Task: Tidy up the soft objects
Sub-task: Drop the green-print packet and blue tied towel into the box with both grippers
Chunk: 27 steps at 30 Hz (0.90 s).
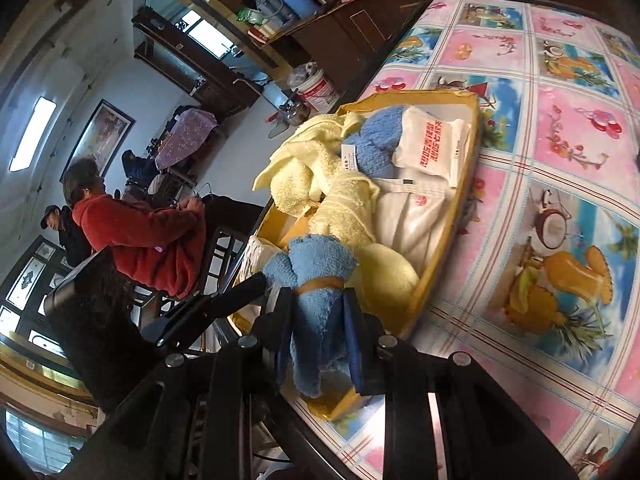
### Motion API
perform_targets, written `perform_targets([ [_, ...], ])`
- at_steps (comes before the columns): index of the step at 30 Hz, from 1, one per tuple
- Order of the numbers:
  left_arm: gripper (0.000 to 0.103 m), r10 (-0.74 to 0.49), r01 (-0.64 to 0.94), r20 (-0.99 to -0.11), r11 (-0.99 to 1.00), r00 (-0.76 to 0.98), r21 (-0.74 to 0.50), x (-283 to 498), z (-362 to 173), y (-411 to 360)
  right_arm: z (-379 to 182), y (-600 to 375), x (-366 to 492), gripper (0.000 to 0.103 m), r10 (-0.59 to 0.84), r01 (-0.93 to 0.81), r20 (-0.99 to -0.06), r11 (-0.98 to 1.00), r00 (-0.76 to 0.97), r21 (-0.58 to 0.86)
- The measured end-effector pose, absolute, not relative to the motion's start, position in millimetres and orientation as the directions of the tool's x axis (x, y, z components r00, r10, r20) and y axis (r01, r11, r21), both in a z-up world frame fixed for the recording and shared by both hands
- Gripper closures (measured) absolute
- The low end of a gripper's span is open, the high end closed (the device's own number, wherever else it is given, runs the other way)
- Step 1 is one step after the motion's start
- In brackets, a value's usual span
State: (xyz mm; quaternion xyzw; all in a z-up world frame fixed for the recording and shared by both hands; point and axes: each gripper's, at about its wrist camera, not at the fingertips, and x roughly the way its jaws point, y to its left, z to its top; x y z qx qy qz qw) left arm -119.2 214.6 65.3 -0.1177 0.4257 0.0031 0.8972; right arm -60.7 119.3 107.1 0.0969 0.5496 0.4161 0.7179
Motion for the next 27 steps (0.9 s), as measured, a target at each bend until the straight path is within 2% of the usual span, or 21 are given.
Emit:
perform_targets([
  [6,0.037,-0.118,-0.092,-0.764,0.97,0.634,-0.226,-127,58,221,87,137,-50,0.078,0.671,-0.447,-0.742,0.659,-0.014,0.605],
  [14,0.036,-0.044,-0.091,-0.757,0.987,0.652,-0.136,-116,43,194,89,158,-43,0.077,0.543,-0.514,-0.827,0.755,0.142,0.408],
  [18,0.033,-0.044,-0.082,-0.738,0.988,0.673,-0.134,-121,49,190,93,153,-49,0.076,0.593,-0.521,-0.8,0.713,0.093,0.468],
  [21,0.033,-0.045,-0.086,-0.709,0.985,0.704,-0.148,-129,60,193,104,142,-47,0.063,0.631,-0.51,-0.767,0.7,0.114,0.5],
  [23,0.033,-0.034,-0.094,-0.689,0.985,0.724,-0.147,-134,69,193,113,135,-45,0.049,0.657,-0.496,-0.742,0.692,0.132,0.525],
  [27,0.033,0.033,-0.138,-0.648,0.984,0.761,-0.113,-143,86,191,128,115,-46,0.047,0.699,-0.482,-0.693,0.675,0.176,0.558],
])
